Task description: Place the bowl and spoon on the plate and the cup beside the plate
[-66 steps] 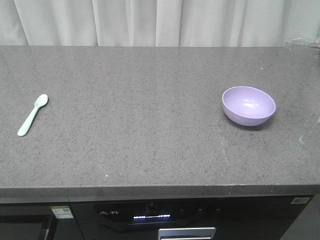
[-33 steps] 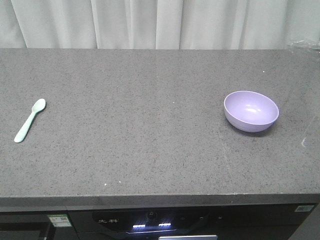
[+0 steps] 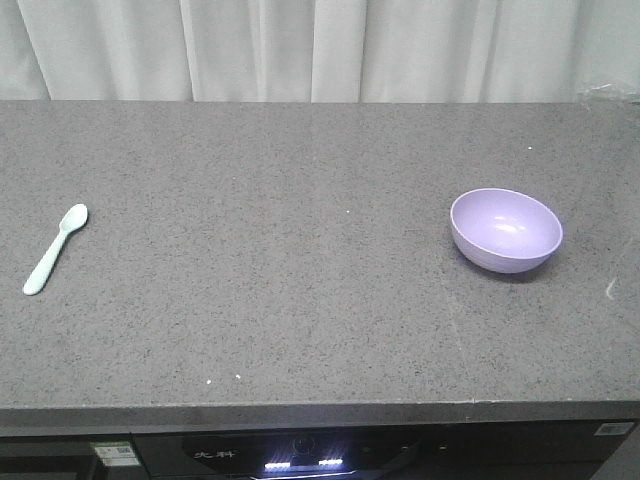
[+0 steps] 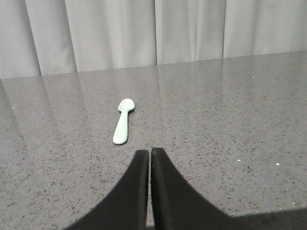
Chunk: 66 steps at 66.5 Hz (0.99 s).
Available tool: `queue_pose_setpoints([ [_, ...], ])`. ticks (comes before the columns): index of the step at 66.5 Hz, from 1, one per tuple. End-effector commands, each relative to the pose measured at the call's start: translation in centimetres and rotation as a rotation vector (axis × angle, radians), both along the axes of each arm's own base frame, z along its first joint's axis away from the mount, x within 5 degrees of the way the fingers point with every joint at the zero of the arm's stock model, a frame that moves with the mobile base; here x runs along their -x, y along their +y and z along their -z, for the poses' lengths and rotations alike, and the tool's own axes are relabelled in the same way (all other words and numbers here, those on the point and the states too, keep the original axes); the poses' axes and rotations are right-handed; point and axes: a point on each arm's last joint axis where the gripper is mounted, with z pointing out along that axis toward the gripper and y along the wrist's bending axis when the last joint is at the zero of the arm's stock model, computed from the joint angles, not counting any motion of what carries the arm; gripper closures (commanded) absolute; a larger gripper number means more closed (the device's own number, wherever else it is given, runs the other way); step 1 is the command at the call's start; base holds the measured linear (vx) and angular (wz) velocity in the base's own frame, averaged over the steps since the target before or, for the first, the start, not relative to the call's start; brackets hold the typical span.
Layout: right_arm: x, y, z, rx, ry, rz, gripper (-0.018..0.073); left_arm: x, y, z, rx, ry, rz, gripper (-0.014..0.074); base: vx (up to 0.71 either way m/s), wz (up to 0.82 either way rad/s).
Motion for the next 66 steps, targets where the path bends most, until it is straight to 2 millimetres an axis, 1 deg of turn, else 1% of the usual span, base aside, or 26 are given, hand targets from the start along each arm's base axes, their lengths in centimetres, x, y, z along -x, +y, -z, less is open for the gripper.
queue_pose_setpoints([
  [1,0.1,0.11,-0.6,0.02,-0.079,-0.01,0.0566,-0.04,-0.1,-0.89,0.011,-0.074,0.011,0.0603,0.03,0.0],
  [66,0.1,0.11,-0.6,0.02,-0.079,-0.01,0.0566,-0.04,-0.1,-0.89,0.011,-0.074,0.011,0.0603,0.04,0.0],
])
